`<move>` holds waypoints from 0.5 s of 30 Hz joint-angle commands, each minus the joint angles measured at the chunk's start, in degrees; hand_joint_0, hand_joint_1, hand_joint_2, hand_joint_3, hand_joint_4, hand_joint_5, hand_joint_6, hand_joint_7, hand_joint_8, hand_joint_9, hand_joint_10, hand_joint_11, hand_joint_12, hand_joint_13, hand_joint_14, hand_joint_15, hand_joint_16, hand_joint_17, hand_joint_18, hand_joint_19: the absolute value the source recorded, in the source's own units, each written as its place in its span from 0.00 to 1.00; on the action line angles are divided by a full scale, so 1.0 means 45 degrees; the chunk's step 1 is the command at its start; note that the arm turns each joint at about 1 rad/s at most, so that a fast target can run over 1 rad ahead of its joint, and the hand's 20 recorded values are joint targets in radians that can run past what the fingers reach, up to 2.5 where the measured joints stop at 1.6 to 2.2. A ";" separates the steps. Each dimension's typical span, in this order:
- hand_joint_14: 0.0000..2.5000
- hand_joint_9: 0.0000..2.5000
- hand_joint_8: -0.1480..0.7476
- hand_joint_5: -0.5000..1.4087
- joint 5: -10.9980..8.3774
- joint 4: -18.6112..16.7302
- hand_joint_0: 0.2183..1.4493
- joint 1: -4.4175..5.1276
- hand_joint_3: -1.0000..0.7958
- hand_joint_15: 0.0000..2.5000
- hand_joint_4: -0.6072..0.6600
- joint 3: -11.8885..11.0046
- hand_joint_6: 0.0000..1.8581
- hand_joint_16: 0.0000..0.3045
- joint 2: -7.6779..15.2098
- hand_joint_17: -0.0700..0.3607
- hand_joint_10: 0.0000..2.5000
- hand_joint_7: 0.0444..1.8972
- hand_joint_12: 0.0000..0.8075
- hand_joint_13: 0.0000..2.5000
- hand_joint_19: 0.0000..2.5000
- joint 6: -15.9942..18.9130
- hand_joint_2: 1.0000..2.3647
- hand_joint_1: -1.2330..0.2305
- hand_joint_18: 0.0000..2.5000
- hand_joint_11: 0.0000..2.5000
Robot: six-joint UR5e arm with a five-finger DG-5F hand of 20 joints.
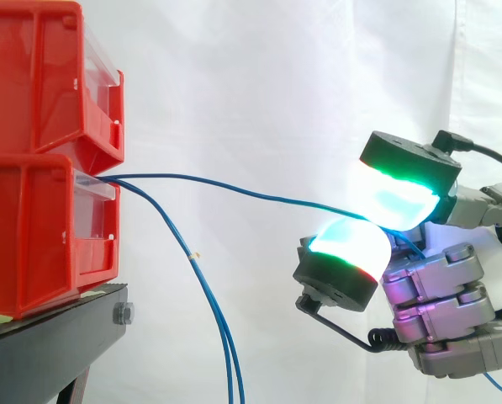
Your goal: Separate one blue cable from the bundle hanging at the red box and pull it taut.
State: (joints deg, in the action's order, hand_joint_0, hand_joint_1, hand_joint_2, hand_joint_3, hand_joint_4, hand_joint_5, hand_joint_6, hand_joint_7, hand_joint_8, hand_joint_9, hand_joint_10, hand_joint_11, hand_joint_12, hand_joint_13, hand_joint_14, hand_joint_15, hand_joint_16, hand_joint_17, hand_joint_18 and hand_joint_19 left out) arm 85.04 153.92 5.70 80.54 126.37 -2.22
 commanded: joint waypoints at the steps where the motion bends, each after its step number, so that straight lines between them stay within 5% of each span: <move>1: 0.88 0.48 0.51 0.17 -0.0011 -0.0006 0.35 0.0003 0.49 0.67 0.42 -0.0008 0.47 0.13 0.0003 0.38 0.76 0.61 0.43 0.46 0.59 -0.0014 0.01 0.35 0.62 0.70; 15: 0.87 0.48 0.51 0.17 -0.0011 0.0013 0.34 -0.0017 0.50 0.67 0.41 -0.0008 0.47 0.14 0.0003 0.38 0.77 0.61 0.43 0.47 0.56 -0.0014 0.01 0.35 0.62 0.69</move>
State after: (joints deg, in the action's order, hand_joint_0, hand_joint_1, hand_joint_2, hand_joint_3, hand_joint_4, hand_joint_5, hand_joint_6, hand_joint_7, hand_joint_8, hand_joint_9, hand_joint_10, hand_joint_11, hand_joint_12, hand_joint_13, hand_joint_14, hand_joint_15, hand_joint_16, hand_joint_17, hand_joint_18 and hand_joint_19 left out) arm 85.03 153.98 5.66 80.57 126.38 -2.29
